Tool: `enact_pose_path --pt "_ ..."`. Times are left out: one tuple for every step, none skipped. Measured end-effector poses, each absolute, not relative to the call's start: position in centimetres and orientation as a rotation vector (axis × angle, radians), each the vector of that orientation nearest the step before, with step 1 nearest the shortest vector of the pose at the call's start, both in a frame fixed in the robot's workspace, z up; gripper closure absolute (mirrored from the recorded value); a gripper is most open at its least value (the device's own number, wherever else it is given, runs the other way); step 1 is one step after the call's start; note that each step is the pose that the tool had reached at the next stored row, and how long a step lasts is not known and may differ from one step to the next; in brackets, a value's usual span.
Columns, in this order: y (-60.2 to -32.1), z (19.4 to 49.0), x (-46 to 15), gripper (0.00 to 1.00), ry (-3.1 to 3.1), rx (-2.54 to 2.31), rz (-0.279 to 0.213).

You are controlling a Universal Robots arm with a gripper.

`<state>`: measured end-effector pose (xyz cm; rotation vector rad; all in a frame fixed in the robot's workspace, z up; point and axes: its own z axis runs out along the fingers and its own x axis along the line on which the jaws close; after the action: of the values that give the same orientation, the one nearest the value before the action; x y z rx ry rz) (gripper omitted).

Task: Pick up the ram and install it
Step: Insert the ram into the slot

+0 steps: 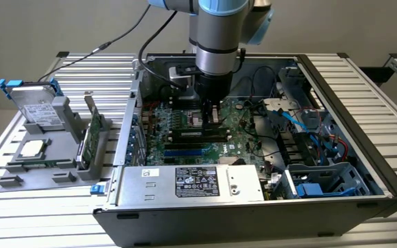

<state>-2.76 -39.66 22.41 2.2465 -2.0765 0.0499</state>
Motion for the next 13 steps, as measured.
enact_pose_path --pt "-39.67 22.41 -2.73 0.86 -2.076 2.246 0.050" --pt "-39.67 22.41 -2.73 0.86 -2.076 2.246 0.050" --pt "-39.68 22.41 -2.73 0.86 -2.076 2.246 0.051" --pt "-39.68 22.40 -2.73 0.86 -2.076 2.246 0.051" --pt "-39.69 22.40 -2.73 0.86 -2.076 2.245 0.051" --pt "-39.70 22.39 -2.73 0.86 -2.078 2.244 0.051" --pt "-39.71 22.38 -2.73 0.86 -2.080 2.242 0.052" --pt "-39.71 22.37 -2.73 0.86 -2.082 2.239 0.052" --pt "-39.71 22.36 -2.73 0.86 -2.083 2.237 0.052" --pt "-39.71 22.35 -2.73 0.86 -2.085 2.235 0.052" --pt "-39.71 22.32 -2.73 0.86 -2.086 2.234 0.053" --pt "-39.71 22.31 -2.73 0.86 -2.087 2.232 0.053" --pt "-39.71 22.29 -2.73 0.86 -2.088 2.231 0.054"
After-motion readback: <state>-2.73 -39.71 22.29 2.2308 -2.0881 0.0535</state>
